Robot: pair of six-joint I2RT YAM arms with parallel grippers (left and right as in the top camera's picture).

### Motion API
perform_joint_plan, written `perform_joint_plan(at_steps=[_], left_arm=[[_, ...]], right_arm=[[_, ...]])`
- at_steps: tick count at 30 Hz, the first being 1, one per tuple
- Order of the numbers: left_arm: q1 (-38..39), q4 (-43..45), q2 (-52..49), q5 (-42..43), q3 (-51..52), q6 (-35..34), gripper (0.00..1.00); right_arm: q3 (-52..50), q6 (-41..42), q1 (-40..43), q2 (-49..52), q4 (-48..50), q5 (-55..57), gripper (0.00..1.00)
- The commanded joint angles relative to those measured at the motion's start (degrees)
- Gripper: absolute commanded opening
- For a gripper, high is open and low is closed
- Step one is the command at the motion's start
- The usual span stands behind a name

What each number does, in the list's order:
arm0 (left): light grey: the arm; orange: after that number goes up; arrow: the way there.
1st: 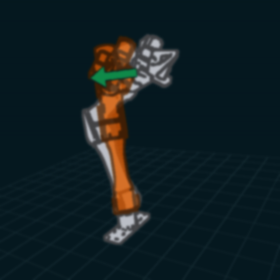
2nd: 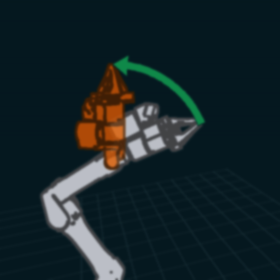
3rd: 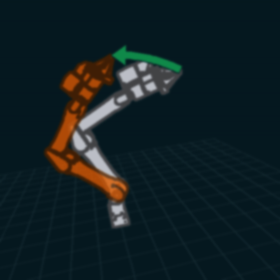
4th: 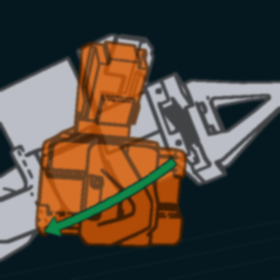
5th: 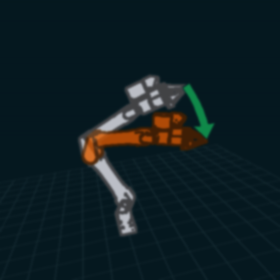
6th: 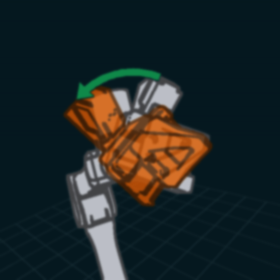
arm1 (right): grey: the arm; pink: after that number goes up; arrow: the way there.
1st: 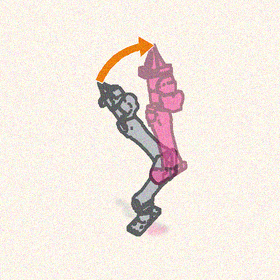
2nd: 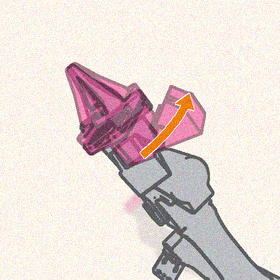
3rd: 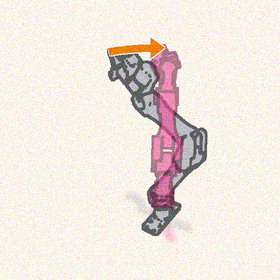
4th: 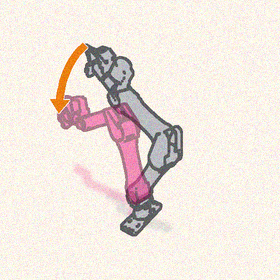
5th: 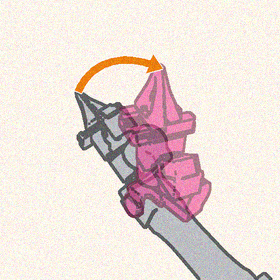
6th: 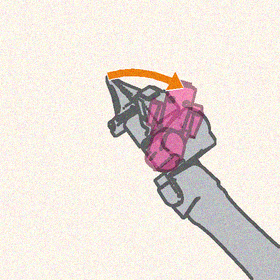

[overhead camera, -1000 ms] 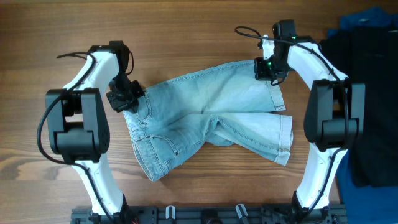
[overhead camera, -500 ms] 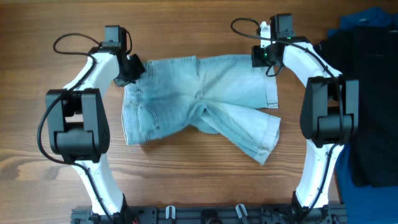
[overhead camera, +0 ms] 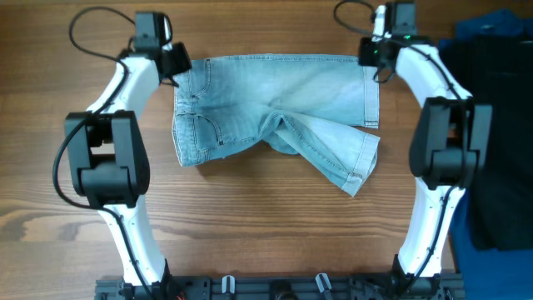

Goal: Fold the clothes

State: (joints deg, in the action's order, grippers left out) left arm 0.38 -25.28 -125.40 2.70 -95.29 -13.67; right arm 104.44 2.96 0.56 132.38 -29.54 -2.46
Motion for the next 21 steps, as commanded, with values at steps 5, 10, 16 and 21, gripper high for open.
perform_joint_plan(at_steps=[5, 10, 16, 21], left_arm=[[-2.16, -7.78, 2.51, -1.29, -4.02, 0.87, 0.4], [-2.16, -8.39, -2.99, -1.29, -4.0, 0.87, 0.39], [-2.16, -8.22, -5.18, -1.25, -4.0, 0.85, 0.39], [-2.1, -8.2, -6.01, -0.61, -3.98, 0.85, 0.38]], right_arm=[[1.86, 0.04, 3.54, -5.18, -7.21, 2.23, 0.19], [1.18, -2.78, 3.58, -1.01, -7.41, -0.55, 0.34], [1.18, -4.59, 3.19, 3.96, -7.39, -4.0, 0.43], [1.18, -4.46, 3.15, 5.05, -7.41, -8.57, 0.43]])
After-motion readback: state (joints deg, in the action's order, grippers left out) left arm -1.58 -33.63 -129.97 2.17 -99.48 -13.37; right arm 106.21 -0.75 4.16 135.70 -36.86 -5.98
